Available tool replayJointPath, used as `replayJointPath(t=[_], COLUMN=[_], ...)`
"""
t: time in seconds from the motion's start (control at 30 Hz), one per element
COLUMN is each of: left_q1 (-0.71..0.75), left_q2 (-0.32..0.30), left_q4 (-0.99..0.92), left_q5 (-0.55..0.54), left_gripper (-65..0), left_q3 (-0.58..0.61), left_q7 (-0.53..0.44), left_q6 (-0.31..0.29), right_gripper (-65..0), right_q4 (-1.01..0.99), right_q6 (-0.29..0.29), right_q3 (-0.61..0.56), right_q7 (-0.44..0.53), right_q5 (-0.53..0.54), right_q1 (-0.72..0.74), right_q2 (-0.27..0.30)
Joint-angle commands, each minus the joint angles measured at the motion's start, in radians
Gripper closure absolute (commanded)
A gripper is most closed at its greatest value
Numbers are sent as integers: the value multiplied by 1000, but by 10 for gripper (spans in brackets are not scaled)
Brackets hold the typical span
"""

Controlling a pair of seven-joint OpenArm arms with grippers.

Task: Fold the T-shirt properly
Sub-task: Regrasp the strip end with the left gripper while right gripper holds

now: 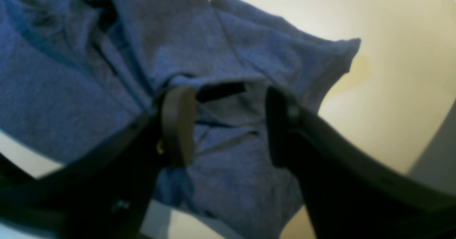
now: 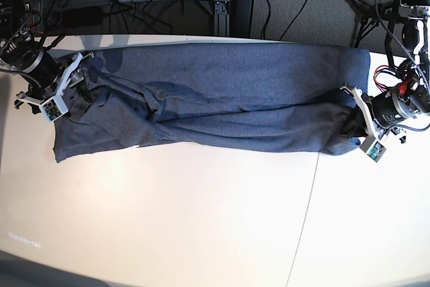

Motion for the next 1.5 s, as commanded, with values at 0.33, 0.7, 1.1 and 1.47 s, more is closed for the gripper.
replayJointPath(t=[0.33,0.7,1.1,1.47], left_q1=[-12,1,1,0], left_q2=[-17,-17,-16,123], left_q4=[18,18,18,18], left_q5=[-56,-16,-114,-158], left_gripper=[-138,-348,-323,0], left_q3=[-8,-57,-355,-235], left_q7=[91,98,47,0], left_q6=[-24,3,34,-24], right_gripper=[-325,-325,-8,0], right_q4=[14,11,-6,-301], right_q6=[18,18,19,25], right_q3=[13,13,13,-6], right_q7=[31,38,37,45], right_q5=[5,23,163,189], right_q1=[6,26,161,289], right_q2=[19,19,-3,-154])
